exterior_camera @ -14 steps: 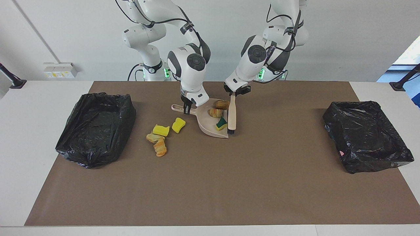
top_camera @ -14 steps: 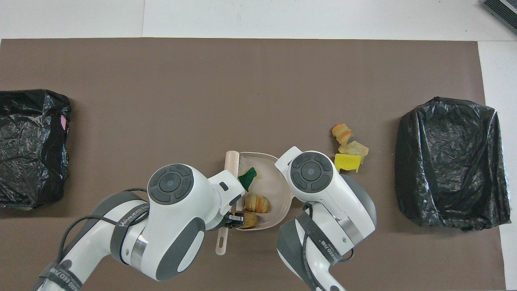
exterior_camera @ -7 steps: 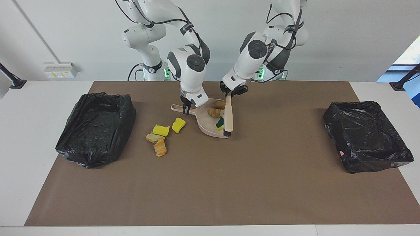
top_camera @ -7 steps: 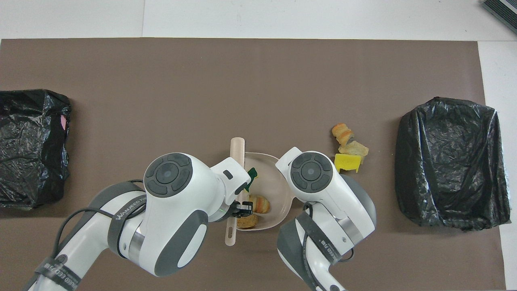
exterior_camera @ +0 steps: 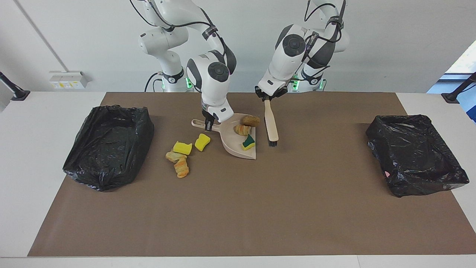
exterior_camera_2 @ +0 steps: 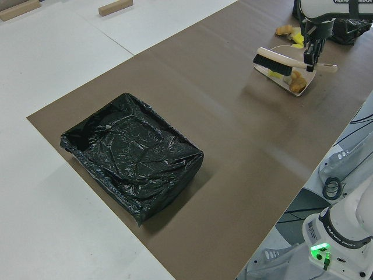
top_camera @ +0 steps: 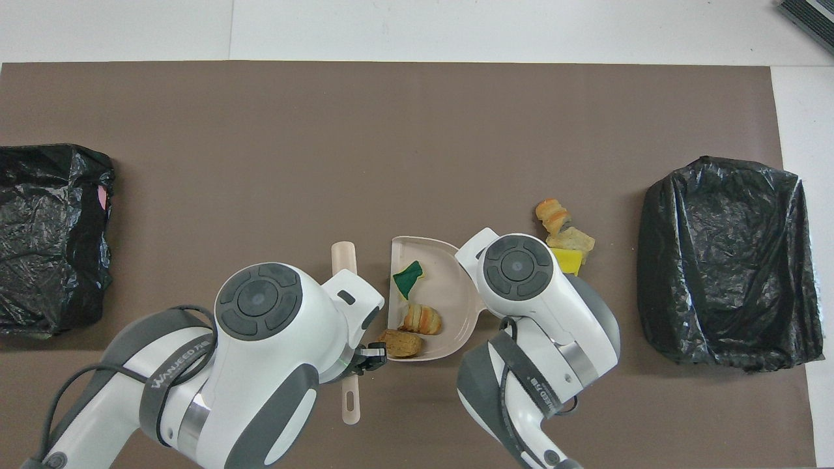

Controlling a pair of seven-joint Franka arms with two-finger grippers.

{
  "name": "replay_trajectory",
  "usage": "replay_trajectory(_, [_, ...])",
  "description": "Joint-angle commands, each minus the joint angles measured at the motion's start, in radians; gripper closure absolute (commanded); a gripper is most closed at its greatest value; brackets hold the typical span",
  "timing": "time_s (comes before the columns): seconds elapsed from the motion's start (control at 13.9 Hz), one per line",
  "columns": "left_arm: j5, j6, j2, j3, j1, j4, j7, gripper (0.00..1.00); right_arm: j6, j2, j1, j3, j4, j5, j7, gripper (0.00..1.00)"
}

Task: Sweep and dump trash in bin
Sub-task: 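Carry the dustpan to the nearer black bag and tip it with the right gripper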

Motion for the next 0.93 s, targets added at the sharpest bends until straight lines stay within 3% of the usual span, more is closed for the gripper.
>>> replay_trajectory(0.0, [0.011, 0.029, -0.154, -0.011, -0.020, -0.150, -0.039, 1.00, -0.019, -0.061, -0.062, 0.005, 0.000, -0.007, -0.033, 1.00])
replay_trajectory(0.22, [0.009, 0.092, -0.250, -0.067, -0.066, -0.270, -0.101, 1.00, -0.019, -0.101, -0.121, 0.005, 0.006, 0.004, -0.071, 1.00])
replay_trajectory(0.43, [-0.015, 0.160, -0.250, -0.214, -0.055, -0.302, -0.185, 1.00, -0.066, -0.112, -0.211, 0.004, 0.081, 0.039, -0.152, 1.00])
replay_trajectory(0.86, [-0.171, 0.275, -0.251, -0.356, -0.057, -0.385, -0.184, 1.00, -0.207, -0.112, -0.446, 0.002, 0.230, 0.113, -0.365, 1.00])
